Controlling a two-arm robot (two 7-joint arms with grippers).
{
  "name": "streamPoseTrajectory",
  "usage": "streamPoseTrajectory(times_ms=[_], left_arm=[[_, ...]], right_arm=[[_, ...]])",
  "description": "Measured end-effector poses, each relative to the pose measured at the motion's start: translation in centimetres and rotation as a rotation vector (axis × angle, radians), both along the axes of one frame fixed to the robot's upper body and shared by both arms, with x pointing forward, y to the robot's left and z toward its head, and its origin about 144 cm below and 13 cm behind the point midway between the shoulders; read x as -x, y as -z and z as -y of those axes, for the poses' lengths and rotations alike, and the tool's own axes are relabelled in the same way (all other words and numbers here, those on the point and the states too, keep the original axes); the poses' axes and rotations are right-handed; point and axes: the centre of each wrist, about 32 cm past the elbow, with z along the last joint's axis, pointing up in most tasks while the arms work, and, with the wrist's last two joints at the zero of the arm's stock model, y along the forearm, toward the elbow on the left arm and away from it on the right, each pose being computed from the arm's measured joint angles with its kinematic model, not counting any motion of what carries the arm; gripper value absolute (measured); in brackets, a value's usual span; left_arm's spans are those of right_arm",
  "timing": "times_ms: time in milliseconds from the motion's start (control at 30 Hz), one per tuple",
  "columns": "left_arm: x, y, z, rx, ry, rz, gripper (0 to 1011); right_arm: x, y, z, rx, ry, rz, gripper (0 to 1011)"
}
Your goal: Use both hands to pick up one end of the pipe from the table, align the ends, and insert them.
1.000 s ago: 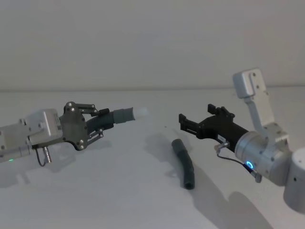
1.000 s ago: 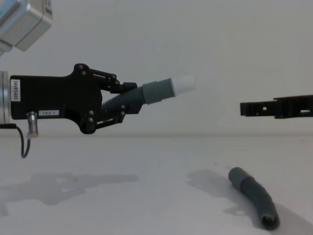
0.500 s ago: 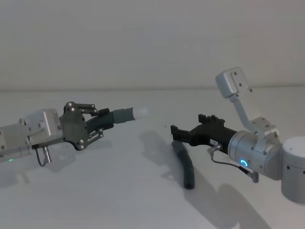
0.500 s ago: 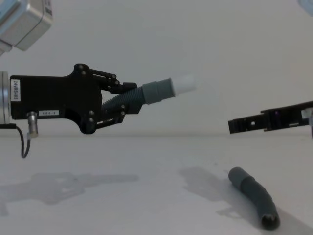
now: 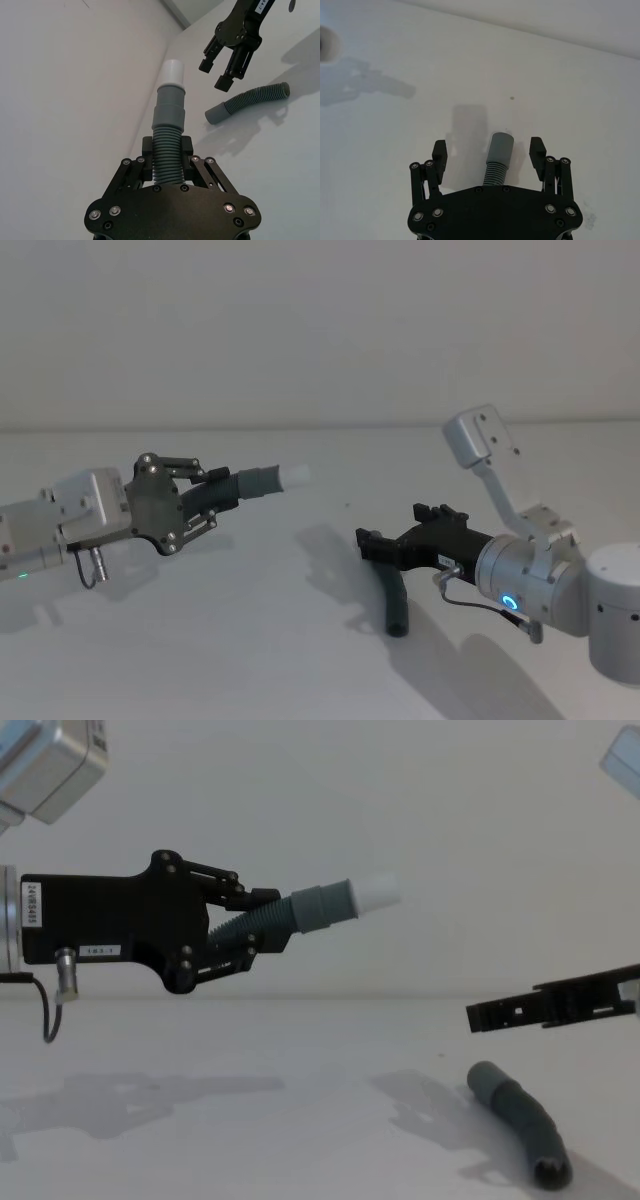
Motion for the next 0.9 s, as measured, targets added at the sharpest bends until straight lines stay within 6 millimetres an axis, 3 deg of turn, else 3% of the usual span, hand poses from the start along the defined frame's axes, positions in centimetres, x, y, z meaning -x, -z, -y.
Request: streamPoseTrajectory(times_ms=[900], left_arm=[[0.0, 0.0, 0.0, 0.0, 0.0, 0.0, 290]], right_arm=[[-0.5, 3.5, -0.6, 0.053, -0.013, -0.002, 1001]])
